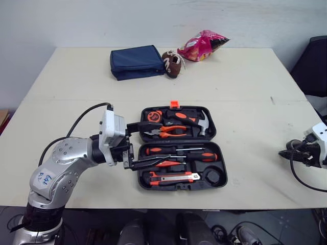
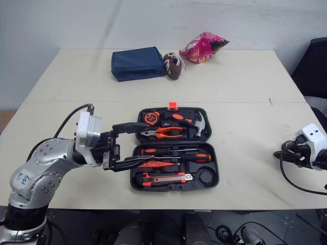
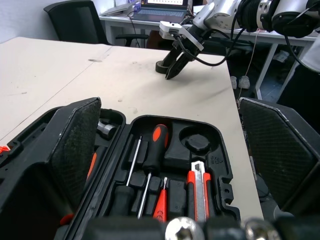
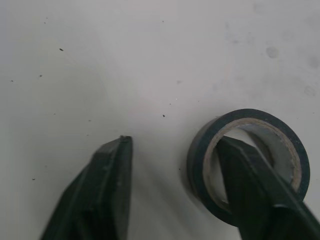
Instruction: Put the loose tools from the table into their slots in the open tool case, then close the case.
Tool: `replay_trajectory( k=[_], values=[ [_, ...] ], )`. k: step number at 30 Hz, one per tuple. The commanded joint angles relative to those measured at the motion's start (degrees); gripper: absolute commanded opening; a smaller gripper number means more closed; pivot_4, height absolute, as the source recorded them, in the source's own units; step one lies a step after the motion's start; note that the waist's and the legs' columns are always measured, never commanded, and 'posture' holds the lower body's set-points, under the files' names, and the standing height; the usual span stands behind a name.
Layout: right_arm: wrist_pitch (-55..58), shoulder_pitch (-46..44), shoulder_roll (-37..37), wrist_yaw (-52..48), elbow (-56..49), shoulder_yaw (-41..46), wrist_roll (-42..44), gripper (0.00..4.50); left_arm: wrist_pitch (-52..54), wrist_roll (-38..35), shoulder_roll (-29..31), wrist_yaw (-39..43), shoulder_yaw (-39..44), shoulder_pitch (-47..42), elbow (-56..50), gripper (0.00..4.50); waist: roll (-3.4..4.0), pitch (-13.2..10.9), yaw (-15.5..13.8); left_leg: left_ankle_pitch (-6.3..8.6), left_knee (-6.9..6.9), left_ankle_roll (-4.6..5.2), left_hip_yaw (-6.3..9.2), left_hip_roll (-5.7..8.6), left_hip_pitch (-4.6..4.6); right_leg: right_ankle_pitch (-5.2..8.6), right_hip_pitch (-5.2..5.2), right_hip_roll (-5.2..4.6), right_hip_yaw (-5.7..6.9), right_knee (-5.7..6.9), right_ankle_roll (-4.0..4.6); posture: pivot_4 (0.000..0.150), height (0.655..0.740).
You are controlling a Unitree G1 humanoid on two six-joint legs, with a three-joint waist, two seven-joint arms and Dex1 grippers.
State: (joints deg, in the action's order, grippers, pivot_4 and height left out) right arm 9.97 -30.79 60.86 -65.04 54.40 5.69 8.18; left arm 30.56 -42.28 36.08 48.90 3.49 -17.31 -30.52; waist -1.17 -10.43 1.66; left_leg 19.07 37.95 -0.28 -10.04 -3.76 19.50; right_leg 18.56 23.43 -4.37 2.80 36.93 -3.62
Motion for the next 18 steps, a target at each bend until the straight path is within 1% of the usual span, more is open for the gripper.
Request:
replay_trajectory(
  k=[1, 2, 3, 5, 7, 8, 11, 12, 13, 14, 15, 16, 18],
  values=[
    [-1.38, 0.11, 2.42, -1.27, -0.21, 1.18, -0.51, 0.70, -0.86, -1.07, 0.10, 0.81, 0.85, -0.62, -0.99, 4.50, 0.00, 0.00, 0.02, 0.00, 0.00, 0.00, 0.00, 0.00, 0.01, 0.00, 0.01, 0.00, 0.00, 0.00, 0.00, 0.150, 0.7400],
    [-2.35, 0.86, 3.33, -2.59, -1.55, 1.33, -0.39, 0.20, -1.18, -1.02, -0.04, 1.27, 0.75, -0.59, -0.69, 4.50, 0.01, -0.01, 0.01, 0.00, -0.01, -0.01, 0.00, -0.01, 0.02, 0.00, 0.02, 0.01, 0.00, 0.00, 0.00, 0.150, 0.7400],
    [-3.08, 1.37, 3.94, -3.48, -2.48, 1.42, -0.31, 0.02, -1.45, -0.91, -0.15, 1.65, 0.66, -0.58, -0.40, 4.50, 0.03, -0.02, -0.04, 0.00, -0.01, -0.01, 0.00, -0.01, 0.03, 0.00, 0.03, 0.02, 0.01, 0.00, 0.00, 0.150, 0.7400],
    [-7.33, 2.68, 5.32, -5.44, -5.97, 1.32, -0.56, 0.02, -2.43, -0.44, -0.31, 2.68, 0.64, -0.70, 0.60, 4.50, 0.04, -0.02, -0.01, 0.00, 0.00, -0.01, 0.00, 0.00, 0.04, 0.00, 0.04, 0.01, 0.01, 0.00, 0.00, 0.150, 0.7400],
    [-10.40, 5.65, 7.43, -10.17, -15.53, 0.48, -0.06, 0.02, -3.84, 0.49, -0.81, 2.95, 0.80, -1.28, 2.25, 4.50, 0.12, -0.04, -0.01, 0.00, 0.00, -0.01, 0.00, 0.00, 0.04, 0.00, 0.03, 0.01, 0.01, 0.01, 0.00, 0.150, 0.7400],
    [-9.30, 7.14, 7.94, -12.64, -21.54, 0.80, 1.81, 0.02, -3.47, -0.15, -0.68, 3.67, 0.76, -1.33, 2.75, 4.50, 0.16, -0.05, 0.17, 0.00, 0.00, -0.01, 0.00, 0.00, 0.04, 0.00, 0.04, 0.01, 0.01, 0.03, -0.01, 0.150, 0.7400],
    [0.04, 11.35, 7.04, -15.77, -38.85, 3.31, 10.18, 0.02, -4.58, 0.65, 0.68, 7.03, -0.25, -0.76, 3.49, 4.50, 0.17, -0.06, 0.61, 0.04, -0.01, -0.11, -0.01, -0.13, -0.03, 0.00, 0.04, 0.16, -0.02, 0.06, 0.00, 0.150, 0.7400],
    [8.22, 13.84, 5.43, -15.23, -49.06, 4.64, 18.66, 0.02, -5.33, 1.24, 0.96, 8.19, -0.60, -0.48, 3.84, 4.50, 0.17, -0.07, 0.49, 0.05, -0.01, -0.13, -0.01, -0.17, -0.02, 0.00, 0.05, 0.20, -0.02, 0.07, 0.00, 0.150, 0.7400],
    [14.29, 15.72, 4.26, -14.61, -56.34, 5.81, 24.70, 0.02, -5.77, 1.55, 1.09, 8.95, -0.79, -0.30, 4.10, 4.50, 0.16, -0.07, 0.33, 0.04, -0.02, -0.15, 0.02, -0.17, 0.00, 0.02, 0.09, 0.20, -0.01, 0.08, 0.03, 0.150, 0.7400],
    [18.72, 16.96, 3.54, -13.81, -61.16, 6.87, 28.72, 0.02, -6.00, 1.71, 1.12, 9.40, -0.96, -0.36, 4.36, 4.50, 0.14, -0.08, 0.21, 0.06, -0.04, -0.22, 0.10, -0.27, 0.02, 0.05, 0.09, 0.27, 0.00, 0.07, 0.08, 0.150, 0.7400],
    [20.02, 19.62, 4.15, -15.49, -67.51, 6.01, 30.94, 0.02, -6.37, 2.08, 0.98, 9.64, -1.19, -0.33, 4.60, 4.50, 0.14, -0.08, -0.06, 0.08, -0.02, -0.24, 0.12, -0.31, 0.03, 0.05, 0.09, 0.29, 0.02, 0.07, 0.09, 0.150, 0.7400],
    [20.38, 21.45, 4.84, -16.75, -71.38, 5.44, 31.54, 0.02, -6.63, 2.34, 0.87, 9.74, -1.35, -0.31, 4.76, 4.50, 0.15, -0.08, -0.24, 0.08, 0.00, -0.23, 0.16, -0.29, 0.14, 0.05, 0.14, 0.26, 0.06, 0.06, 0.10, 0.150, 0.7400],
    [22.50, 22.46, 5.17, -15.58, -77.50, 1.92, 31.14, 0.02, -6.82, 2.89, 0.56, 9.74, -2.27, 0.02, 4.20, 4.50, 0.12, -0.10, -0.98, 0.10, 0.03, -0.16, 0.29, -0.23, 0.27, 0.06, 0.14, 0.18, 0.22, -0.03, 0.10, 0.150, 0.7400]
  ],
)
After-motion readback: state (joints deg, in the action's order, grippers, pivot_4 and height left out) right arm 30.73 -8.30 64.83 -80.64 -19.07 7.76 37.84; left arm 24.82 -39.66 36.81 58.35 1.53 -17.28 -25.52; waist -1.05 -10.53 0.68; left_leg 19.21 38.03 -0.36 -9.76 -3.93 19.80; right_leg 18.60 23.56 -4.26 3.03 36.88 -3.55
